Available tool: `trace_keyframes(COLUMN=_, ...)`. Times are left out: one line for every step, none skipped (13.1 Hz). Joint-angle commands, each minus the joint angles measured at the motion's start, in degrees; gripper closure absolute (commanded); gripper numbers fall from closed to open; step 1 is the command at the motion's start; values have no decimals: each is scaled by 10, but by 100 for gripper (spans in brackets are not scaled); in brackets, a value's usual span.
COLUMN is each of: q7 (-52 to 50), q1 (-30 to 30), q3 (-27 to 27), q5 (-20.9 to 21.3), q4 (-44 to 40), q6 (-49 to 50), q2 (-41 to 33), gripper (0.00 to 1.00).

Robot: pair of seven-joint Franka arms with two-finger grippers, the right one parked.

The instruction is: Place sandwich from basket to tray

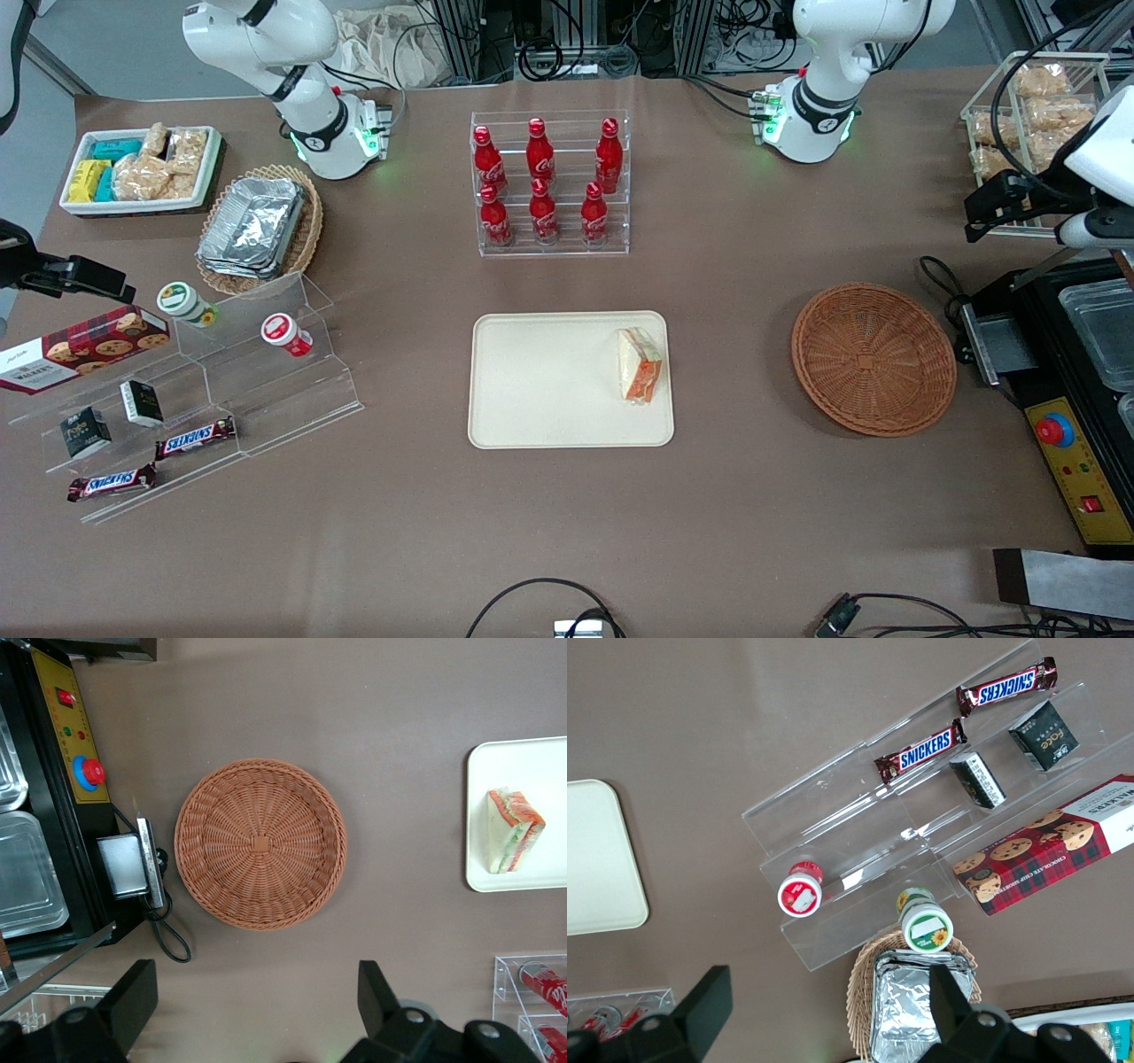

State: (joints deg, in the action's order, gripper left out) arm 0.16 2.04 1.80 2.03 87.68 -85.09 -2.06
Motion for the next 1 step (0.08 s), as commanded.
trace_keyframes(q7=5, q1=2, q3=-4, q5=-11, q4=9, q6=6, q2=-13, gripper=0)
